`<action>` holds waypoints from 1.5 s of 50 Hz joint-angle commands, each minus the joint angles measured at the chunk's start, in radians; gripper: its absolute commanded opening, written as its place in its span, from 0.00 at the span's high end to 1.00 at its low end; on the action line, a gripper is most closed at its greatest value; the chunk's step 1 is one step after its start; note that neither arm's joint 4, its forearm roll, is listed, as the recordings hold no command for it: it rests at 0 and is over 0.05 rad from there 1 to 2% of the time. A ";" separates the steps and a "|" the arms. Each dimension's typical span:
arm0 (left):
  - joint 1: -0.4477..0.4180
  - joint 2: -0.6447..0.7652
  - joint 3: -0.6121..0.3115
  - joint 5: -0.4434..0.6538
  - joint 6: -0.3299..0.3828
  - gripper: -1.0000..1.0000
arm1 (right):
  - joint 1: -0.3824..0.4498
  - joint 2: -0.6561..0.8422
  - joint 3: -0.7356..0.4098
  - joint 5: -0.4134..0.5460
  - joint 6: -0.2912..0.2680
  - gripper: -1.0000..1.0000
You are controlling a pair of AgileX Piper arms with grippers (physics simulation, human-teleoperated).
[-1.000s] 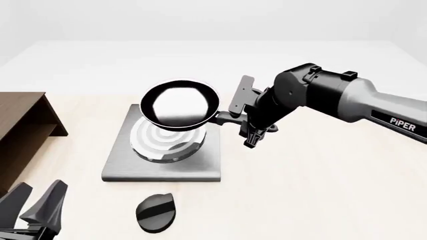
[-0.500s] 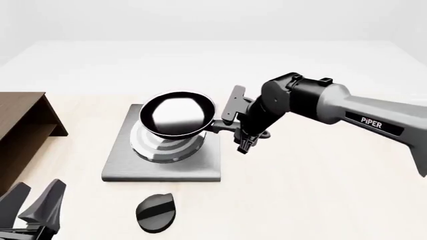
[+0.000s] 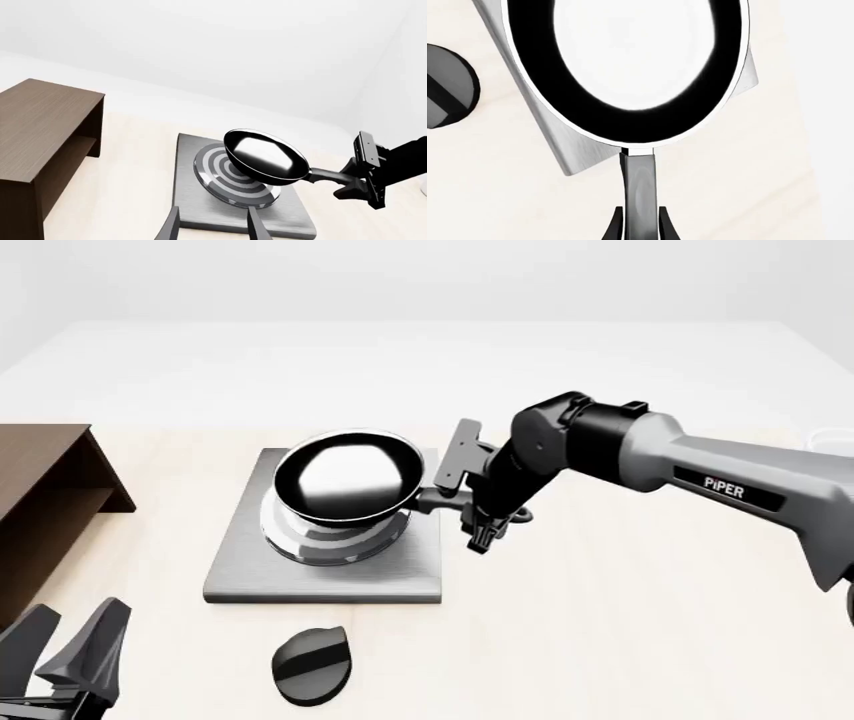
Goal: Turn on the stove and put the frying pan on it.
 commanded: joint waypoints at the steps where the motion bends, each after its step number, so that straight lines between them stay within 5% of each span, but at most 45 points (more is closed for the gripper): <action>1: 0.000 0.000 0.000 -0.002 -0.003 0.00 | 0.003 -0.006 -0.021 -0.003 0.022 1.00; 11: 0.000 0.000 0.000 -0.002 -0.004 0.00 | -0.002 -0.003 -0.025 0.002 0.024 1.00; 12: 0.000 0.000 0.000 -0.002 -0.004 0.00 | -0.002 -0.002 -0.026 0.002 0.024 0.00; 31: 0.002 0.000 0.000 -0.005 -0.003 0.00 | 0.044 -0.001 -0.080 0.033 0.078 0.00; 61: 0.004 0.000 0.000 -0.004 0.022 0.00 | 0.014 -0.037 -0.130 0.019 0.057 0.00; 62: 0.006 0.000 0.000 -0.004 0.023 0.00 | -0.060 -0.272 0.169 -0.063 0.036 0.00; 64: 0.009 0.000 0.000 -0.009 0.025 0.00 | -0.085 -0.404 0.294 -0.071 0.026 0.00; 75: 0.014 0.000 0.000 -0.009 0.043 0.00 | -0.094 -0.605 0.453 -0.067 0.029 0.00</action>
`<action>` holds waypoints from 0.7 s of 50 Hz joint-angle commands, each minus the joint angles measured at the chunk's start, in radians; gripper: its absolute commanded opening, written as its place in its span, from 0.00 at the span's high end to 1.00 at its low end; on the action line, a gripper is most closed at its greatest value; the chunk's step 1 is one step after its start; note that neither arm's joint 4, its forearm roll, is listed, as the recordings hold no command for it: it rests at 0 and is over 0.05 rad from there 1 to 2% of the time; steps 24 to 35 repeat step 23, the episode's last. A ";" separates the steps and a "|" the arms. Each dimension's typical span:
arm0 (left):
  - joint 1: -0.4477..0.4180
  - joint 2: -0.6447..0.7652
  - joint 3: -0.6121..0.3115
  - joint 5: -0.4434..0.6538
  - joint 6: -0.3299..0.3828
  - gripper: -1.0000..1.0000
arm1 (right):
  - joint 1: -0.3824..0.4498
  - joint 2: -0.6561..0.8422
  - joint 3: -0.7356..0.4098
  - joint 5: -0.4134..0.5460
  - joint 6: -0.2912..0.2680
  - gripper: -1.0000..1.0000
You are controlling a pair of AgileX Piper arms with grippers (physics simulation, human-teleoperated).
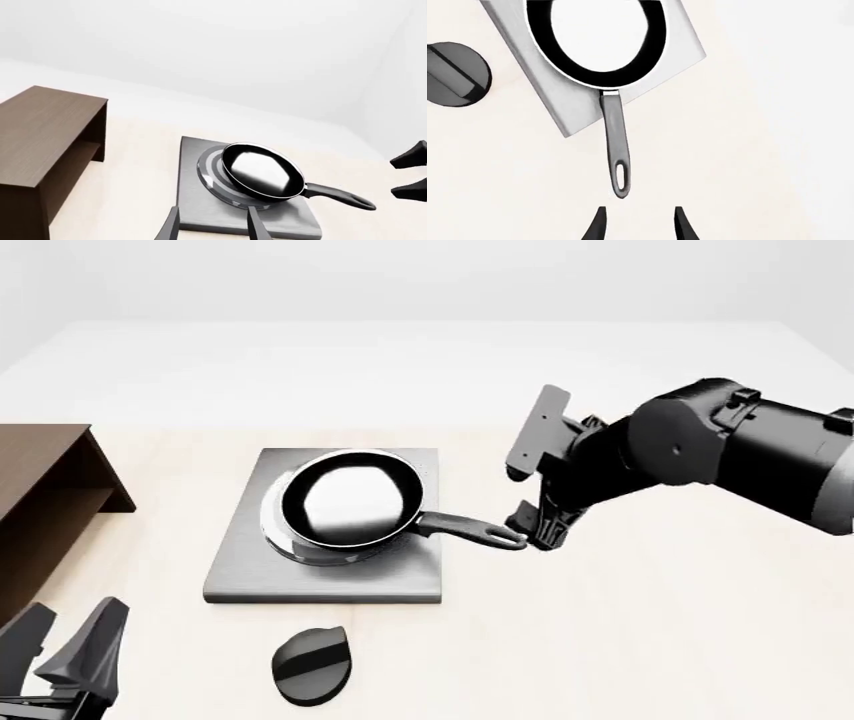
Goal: Turn on the stove and put the frying pan on it.
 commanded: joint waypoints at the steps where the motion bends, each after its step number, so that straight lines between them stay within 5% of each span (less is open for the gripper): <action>1: 0.006 0.000 0.000 0.000 0.017 0.00 | -0.039 -0.250 0.225 -0.020 -0.002 0.00; 10: 0.005 0.000 0.000 0.003 0.028 0.00 | -0.064 -0.423 0.278 -0.039 0.047 0.00; 23: -0.049 0.000 0.000 0.006 0.034 0.00 | -0.183 -0.778 0.533 -0.163 0.247 0.00; 35: -0.049 0.000 0.000 0.006 0.034 0.00 | -0.183 -0.778 0.533 -0.163 0.247 0.00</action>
